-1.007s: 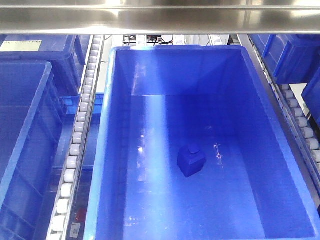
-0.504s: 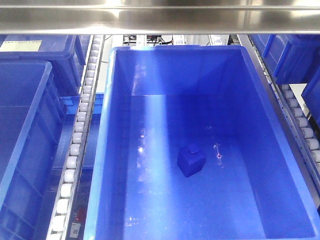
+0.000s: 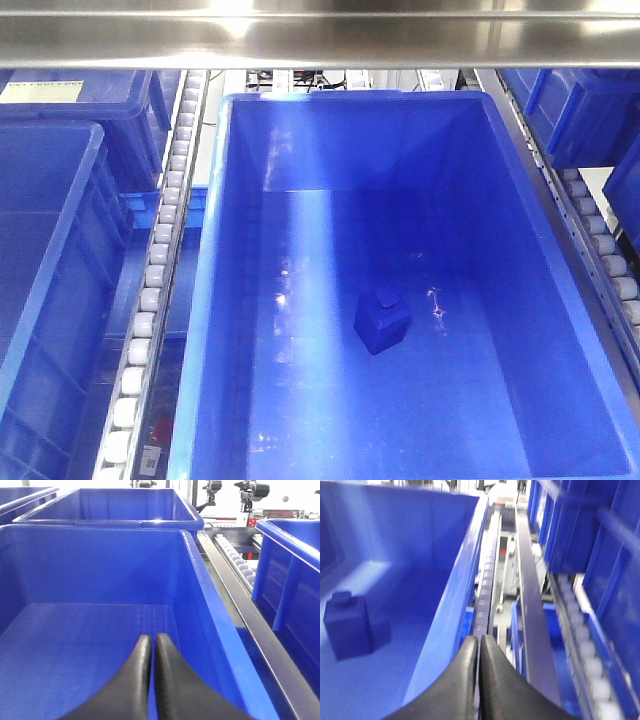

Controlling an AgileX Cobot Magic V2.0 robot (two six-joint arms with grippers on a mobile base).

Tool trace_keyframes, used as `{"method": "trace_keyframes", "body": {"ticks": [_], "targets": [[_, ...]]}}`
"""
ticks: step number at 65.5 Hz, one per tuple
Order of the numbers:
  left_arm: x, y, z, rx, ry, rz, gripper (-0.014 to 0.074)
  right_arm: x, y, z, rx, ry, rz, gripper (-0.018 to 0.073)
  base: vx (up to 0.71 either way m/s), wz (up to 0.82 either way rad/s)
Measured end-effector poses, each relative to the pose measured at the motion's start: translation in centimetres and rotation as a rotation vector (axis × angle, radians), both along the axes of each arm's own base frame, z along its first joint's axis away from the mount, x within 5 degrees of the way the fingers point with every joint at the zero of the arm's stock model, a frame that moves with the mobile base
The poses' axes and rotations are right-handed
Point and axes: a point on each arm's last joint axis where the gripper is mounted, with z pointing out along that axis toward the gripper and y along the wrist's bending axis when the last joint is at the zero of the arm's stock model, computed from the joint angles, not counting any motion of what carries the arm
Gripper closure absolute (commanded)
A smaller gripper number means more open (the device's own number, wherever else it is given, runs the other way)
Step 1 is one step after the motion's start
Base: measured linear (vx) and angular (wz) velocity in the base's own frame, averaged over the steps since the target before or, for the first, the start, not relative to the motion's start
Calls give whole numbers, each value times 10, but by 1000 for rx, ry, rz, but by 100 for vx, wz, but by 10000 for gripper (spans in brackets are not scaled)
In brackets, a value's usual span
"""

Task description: Pour parts from conveyor to right shelf

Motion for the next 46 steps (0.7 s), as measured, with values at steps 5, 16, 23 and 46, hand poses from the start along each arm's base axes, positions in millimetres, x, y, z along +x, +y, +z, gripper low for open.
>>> {"method": "trace_keyframes", "body": {"ticks": [5,16,23,46], "targets": [[0,0,0,0,0,0,603,0,0,1,-5,-7,0,564,0,0],[0,0,0,0,0,0,603,0,0,2,2,-19,0,564,0,0],[0,0,0,0,0,0,603,0,0,2,31,-25,2,564,0,0],[0,0,0,0,0,0,603,0,0,3,48,-33,2,564,0,0]]}}
